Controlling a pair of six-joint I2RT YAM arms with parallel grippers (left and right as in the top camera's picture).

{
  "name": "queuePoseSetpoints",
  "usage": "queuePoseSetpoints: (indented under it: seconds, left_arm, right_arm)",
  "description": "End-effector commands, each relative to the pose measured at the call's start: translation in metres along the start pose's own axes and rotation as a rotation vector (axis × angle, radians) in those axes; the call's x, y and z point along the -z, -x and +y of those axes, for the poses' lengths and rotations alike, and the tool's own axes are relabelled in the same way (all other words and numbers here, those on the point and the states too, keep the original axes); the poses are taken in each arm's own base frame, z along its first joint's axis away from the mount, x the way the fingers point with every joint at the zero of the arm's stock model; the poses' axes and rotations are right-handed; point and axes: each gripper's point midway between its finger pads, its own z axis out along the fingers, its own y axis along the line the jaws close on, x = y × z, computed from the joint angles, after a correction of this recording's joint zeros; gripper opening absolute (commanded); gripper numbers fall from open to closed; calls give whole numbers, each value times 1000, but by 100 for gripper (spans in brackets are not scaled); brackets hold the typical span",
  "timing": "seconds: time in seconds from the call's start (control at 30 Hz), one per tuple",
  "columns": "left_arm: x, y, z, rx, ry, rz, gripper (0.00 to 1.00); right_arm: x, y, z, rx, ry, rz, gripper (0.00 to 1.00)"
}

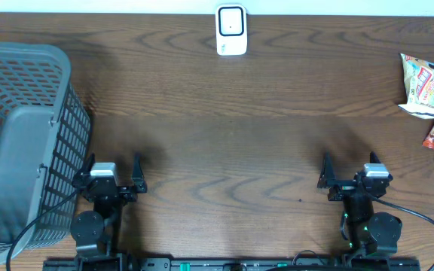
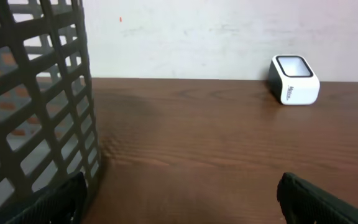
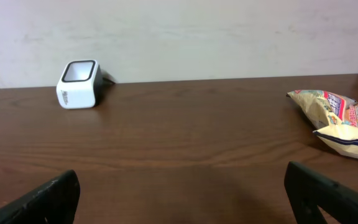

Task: Scan the item barcode

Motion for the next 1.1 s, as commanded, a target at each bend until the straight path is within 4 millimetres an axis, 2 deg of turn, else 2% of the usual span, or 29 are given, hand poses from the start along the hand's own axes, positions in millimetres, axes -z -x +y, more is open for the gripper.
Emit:
queuePoseSetpoints:
  seconds: [0.0,1.07]
  left_arm:
    - [-2,-17,1,40,9,37,98]
    - [-2,-16,1,62,7,35,98]
  right_arm:
    - [0,-1,-3,5,-13,-1,99]
    - [0,-1,-2,5,-12,-1,99]
